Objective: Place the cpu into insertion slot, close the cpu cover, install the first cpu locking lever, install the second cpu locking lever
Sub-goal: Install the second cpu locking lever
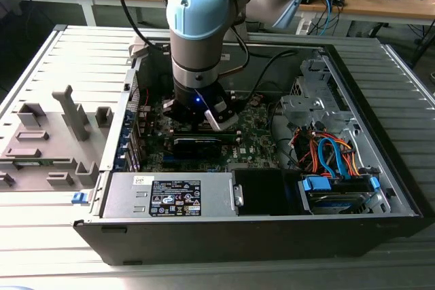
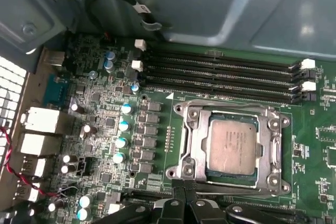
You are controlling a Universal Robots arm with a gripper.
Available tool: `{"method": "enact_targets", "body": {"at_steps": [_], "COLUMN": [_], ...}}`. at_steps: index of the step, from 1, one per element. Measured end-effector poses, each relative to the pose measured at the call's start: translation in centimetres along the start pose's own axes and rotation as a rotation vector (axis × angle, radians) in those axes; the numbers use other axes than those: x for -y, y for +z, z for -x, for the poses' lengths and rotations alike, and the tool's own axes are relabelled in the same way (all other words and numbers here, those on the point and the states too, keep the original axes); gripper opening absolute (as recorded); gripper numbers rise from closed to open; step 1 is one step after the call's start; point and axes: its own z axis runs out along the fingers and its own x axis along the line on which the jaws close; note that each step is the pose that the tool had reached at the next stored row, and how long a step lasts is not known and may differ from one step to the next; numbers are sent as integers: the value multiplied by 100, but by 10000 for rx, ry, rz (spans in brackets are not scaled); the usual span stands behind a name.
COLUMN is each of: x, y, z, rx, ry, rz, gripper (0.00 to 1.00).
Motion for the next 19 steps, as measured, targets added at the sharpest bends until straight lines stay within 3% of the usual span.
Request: {"method": "enact_targets", "body": {"at_steps": [3,12,19], "x": [30,27,26], "y": [-4,6,13], "z": [-27,-77,-107], "rx": [2,10,-8], "ry": [3,1,-87], "rz": [19,81,90], "gripper": [11,11,11]}}
